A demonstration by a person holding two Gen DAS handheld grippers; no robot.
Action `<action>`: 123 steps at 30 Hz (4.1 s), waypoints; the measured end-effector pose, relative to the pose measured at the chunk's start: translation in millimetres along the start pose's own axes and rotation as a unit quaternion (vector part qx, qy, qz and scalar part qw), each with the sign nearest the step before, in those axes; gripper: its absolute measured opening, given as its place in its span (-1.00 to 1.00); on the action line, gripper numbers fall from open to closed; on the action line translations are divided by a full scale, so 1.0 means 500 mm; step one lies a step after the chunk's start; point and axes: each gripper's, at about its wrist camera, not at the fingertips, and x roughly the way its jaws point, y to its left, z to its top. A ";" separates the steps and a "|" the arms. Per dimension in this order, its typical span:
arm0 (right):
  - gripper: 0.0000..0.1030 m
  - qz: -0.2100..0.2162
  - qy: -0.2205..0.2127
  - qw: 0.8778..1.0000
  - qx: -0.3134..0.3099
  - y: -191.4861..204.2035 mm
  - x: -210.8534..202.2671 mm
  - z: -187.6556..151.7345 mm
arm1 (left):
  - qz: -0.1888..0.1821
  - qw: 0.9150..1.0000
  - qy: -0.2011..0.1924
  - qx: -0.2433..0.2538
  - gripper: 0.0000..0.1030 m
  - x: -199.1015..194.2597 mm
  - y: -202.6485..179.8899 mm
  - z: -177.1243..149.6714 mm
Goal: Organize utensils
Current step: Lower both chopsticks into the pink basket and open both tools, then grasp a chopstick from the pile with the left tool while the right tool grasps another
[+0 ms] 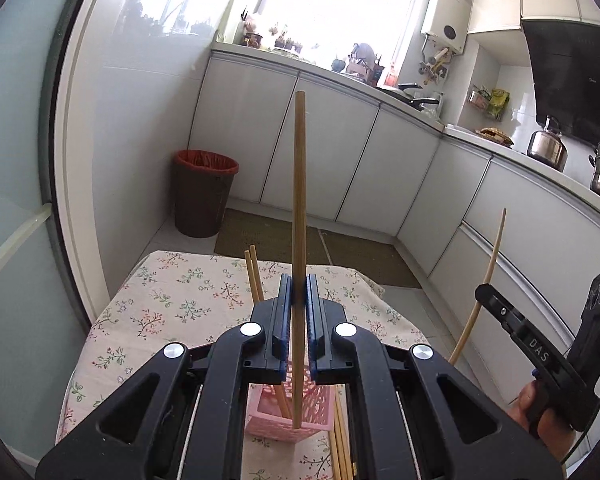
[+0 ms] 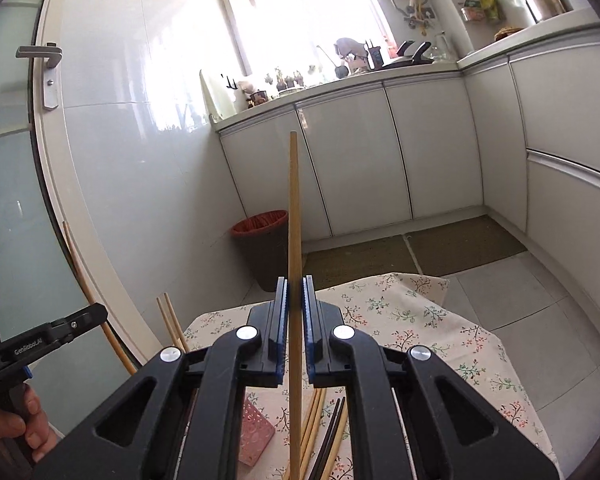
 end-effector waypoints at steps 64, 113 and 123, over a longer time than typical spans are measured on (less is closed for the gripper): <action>-0.45 0.008 0.167 0.982 0.083 -0.052 0.005 -0.017 | -0.022 0.977 0.212 -0.002 -0.53 0.080 -0.061 -0.102; -0.41 -0.038 0.342 0.933 0.104 -0.198 0.136 -0.147 | 0.043 0.938 0.334 -0.081 -1.00 0.236 -0.125 -0.377; -0.56 -0.022 0.419 0.906 0.059 -0.135 0.241 -0.226 | 0.040 0.942 0.312 -0.114 -1.00 0.225 -0.084 -0.355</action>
